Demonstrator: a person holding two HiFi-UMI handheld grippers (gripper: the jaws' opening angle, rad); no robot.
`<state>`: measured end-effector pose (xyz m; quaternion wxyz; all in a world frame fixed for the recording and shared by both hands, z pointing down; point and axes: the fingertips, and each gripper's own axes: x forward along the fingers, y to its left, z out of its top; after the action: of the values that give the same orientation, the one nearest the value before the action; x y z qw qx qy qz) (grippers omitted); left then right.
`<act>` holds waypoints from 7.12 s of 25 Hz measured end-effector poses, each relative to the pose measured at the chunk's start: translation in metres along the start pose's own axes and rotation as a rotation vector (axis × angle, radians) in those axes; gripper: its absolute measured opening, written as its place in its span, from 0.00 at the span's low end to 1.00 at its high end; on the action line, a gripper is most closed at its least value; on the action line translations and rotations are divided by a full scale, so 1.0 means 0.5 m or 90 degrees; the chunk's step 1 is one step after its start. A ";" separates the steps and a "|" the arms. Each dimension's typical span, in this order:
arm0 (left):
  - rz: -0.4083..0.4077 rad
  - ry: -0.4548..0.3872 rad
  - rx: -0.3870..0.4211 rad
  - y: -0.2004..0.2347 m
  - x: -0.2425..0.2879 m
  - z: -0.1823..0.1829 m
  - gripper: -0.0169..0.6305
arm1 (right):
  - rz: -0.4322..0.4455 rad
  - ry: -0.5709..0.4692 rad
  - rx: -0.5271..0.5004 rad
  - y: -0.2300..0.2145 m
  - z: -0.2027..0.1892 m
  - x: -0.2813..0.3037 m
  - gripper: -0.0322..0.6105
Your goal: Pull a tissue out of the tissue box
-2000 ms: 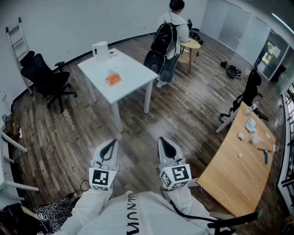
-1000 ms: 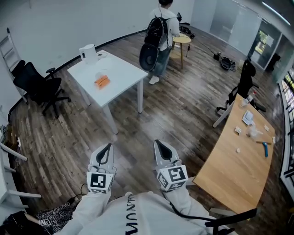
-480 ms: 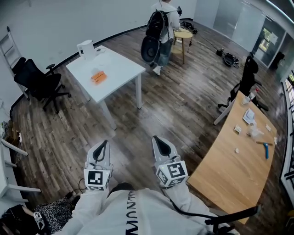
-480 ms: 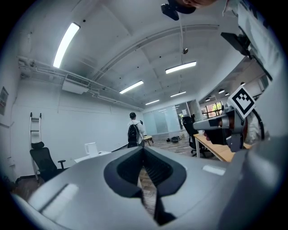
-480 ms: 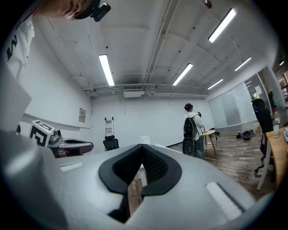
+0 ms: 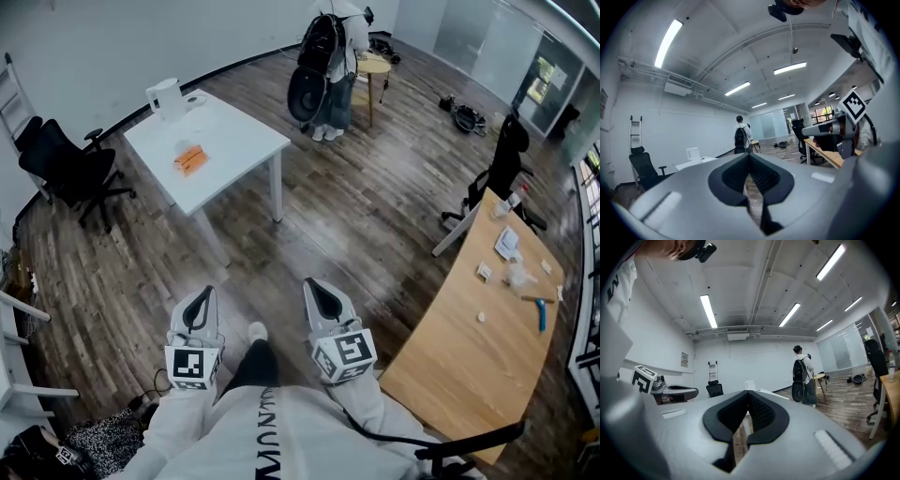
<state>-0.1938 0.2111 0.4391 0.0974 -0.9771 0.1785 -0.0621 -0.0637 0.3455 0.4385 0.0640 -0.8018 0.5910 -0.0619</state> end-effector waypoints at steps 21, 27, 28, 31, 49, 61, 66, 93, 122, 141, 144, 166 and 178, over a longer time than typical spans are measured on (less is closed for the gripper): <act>0.001 0.002 -0.010 0.252 0.327 -0.016 0.02 | 0.010 0.029 -0.017 -0.084 0.032 0.414 0.05; 0.017 0.011 -0.017 0.332 0.387 -0.035 0.02 | 0.026 0.054 -0.022 -0.086 0.020 0.525 0.05; 0.018 0.013 -0.019 0.343 0.394 -0.041 0.02 | 0.027 0.057 -0.023 -0.086 0.018 0.540 0.05; 0.021 0.013 -0.021 0.375 0.420 -0.049 0.02 | 0.027 0.058 -0.023 -0.091 0.018 0.586 0.05; 0.098 0.021 -0.040 0.507 0.533 -0.080 0.02 | 0.079 0.073 -0.025 -0.130 0.010 0.789 0.05; 0.235 0.067 -0.059 0.606 0.661 -0.086 0.02 | 0.220 0.098 -0.026 -0.188 0.042 1.035 0.05; 0.302 0.102 -0.053 0.642 0.703 -0.098 0.02 | 0.283 0.120 -0.023 -0.217 0.041 1.124 0.05; 0.460 0.143 -0.097 0.747 0.698 -0.150 0.02 | 0.487 0.185 -0.063 -0.105 -0.011 1.304 0.05; 0.502 0.145 -0.127 0.817 0.689 -0.189 0.02 | 0.815 0.416 -0.297 0.047 -0.206 1.321 0.46; 0.520 0.144 -0.151 0.804 0.682 -0.205 0.02 | 0.935 0.538 -0.562 0.072 -0.377 1.324 0.40; 0.518 0.149 -0.157 0.798 0.682 -0.212 0.02 | 0.932 0.544 -0.568 0.074 -0.388 1.330 0.35; 0.447 0.230 -0.240 0.749 0.755 -0.384 0.02 | 0.874 0.529 -0.541 0.061 -0.381 1.332 0.07; 0.371 0.296 -0.295 0.741 0.822 -0.507 0.02 | 0.856 0.520 -0.467 0.063 -0.355 1.321 0.06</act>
<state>0.0235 -0.3197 0.6427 -0.1537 -0.8419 0.4734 -0.2084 0.0699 -0.3003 0.6232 -0.3929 -0.1674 0.8988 -0.0992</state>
